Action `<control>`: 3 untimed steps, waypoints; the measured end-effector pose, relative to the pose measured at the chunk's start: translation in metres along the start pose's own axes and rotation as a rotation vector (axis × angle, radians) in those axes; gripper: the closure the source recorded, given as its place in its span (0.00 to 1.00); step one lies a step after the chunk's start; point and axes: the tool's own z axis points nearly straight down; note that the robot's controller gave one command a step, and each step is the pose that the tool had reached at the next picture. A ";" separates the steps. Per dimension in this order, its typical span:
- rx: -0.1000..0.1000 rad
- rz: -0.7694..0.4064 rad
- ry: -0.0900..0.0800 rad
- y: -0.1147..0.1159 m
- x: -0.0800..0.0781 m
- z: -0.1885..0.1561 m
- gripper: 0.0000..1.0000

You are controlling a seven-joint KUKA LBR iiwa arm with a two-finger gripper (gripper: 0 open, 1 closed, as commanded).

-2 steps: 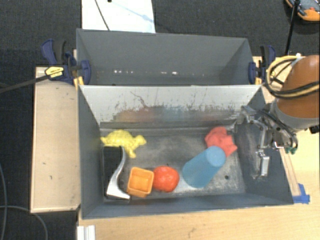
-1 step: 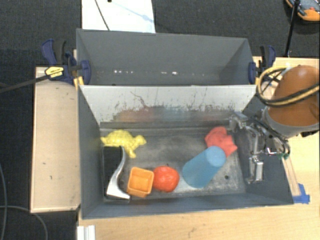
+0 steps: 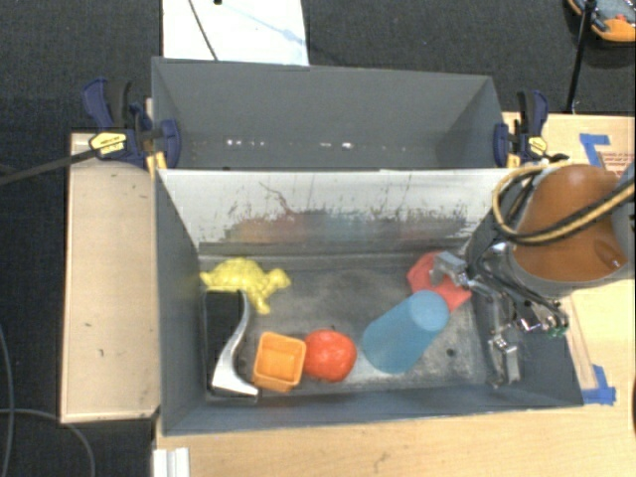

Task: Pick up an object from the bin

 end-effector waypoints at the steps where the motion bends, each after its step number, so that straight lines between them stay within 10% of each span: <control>1: 0.001 -0.170 -0.001 0.019 0.003 0.022 0.00; 3: 0.010 -0.349 -0.015 0.060 0.003 0.029 0.00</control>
Offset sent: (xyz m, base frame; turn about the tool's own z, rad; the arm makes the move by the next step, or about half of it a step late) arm -0.0126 0.0238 -0.0321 -0.3368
